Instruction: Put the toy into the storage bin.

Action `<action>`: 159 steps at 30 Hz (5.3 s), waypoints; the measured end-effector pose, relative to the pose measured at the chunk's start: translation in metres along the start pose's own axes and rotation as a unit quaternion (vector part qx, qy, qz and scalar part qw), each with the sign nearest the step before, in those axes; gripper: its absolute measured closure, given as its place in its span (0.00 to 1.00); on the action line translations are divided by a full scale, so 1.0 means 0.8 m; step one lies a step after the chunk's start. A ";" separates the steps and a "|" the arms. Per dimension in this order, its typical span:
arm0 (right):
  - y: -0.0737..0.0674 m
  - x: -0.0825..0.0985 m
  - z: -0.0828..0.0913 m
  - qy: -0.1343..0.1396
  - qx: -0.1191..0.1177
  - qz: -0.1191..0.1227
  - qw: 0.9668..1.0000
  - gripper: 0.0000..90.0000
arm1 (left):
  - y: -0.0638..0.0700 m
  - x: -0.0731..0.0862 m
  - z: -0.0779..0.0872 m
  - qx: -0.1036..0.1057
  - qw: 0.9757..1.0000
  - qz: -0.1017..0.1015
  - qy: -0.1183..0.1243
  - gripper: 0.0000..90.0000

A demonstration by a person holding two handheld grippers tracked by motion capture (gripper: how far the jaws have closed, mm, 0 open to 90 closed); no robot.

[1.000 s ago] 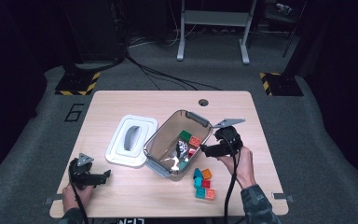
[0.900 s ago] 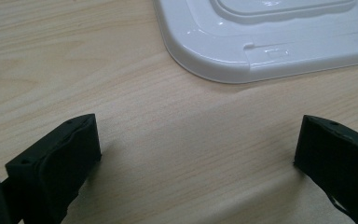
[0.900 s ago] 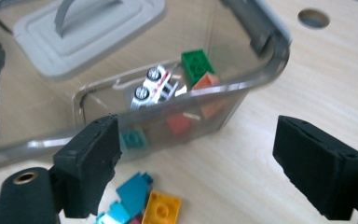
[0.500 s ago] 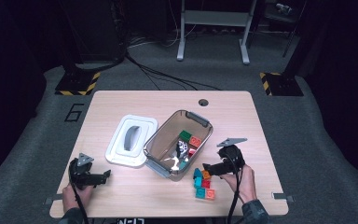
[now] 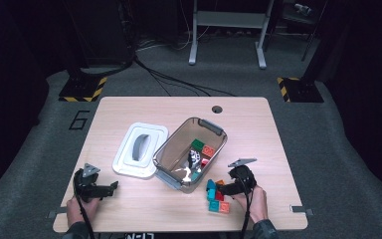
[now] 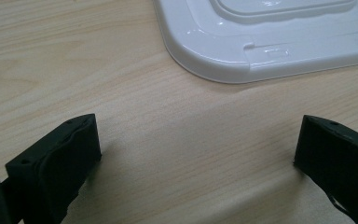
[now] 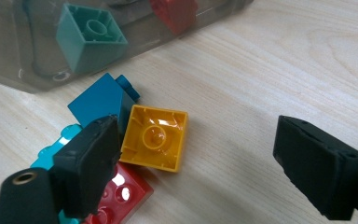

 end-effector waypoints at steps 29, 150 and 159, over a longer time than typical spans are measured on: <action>0.000 -0.003 -0.007 -0.026 0.004 0.017 1.000 0.30 | 0.000 0.000 0.000 0.001 1.000 0.000 -0.001 0.00; -0.063 -0.166 0.039 0.037 -0.048 0.094 0.994 0.65 | 0.000 0.000 0.000 0.003 1.000 0.000 0.000 0.00; -0.066 -0.155 0.030 0.015 -0.050 0.105 0.993 0.65 | 0.000 0.000 0.000 0.003 1.000 0.001 0.000 0.00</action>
Point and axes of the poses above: each handheld gripper's, and its own axes: z roughly backward along the jaws, x roughly out of its underside, y roughly to its right, the point moved 9 cm from there along -z, roughly forward along the jaws, and after that the axes turned 8 degrees about y, right-handed, at the moved point
